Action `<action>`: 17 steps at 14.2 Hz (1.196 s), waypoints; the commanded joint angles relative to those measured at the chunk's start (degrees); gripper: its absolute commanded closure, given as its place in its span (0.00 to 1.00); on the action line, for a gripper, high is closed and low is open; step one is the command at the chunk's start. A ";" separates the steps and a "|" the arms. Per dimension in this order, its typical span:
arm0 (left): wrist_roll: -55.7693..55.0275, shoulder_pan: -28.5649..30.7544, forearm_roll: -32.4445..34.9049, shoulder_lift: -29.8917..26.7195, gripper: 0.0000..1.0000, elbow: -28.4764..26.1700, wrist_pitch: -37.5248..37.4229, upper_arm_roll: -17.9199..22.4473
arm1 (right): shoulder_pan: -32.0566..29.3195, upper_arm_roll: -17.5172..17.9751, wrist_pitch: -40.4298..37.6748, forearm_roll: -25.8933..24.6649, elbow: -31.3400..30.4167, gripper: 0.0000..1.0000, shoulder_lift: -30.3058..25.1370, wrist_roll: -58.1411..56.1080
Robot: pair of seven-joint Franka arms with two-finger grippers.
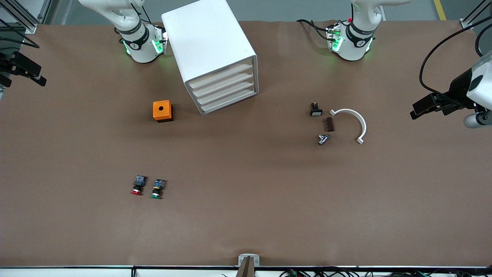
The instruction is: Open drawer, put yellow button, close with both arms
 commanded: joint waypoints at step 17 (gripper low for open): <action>5.15 0.14 1.43 -4.48 0.00 -2.63 0.29 -1.16 | -1.03 0.39 -0.18 0.90 -1.28 0.00 -1.36 0.30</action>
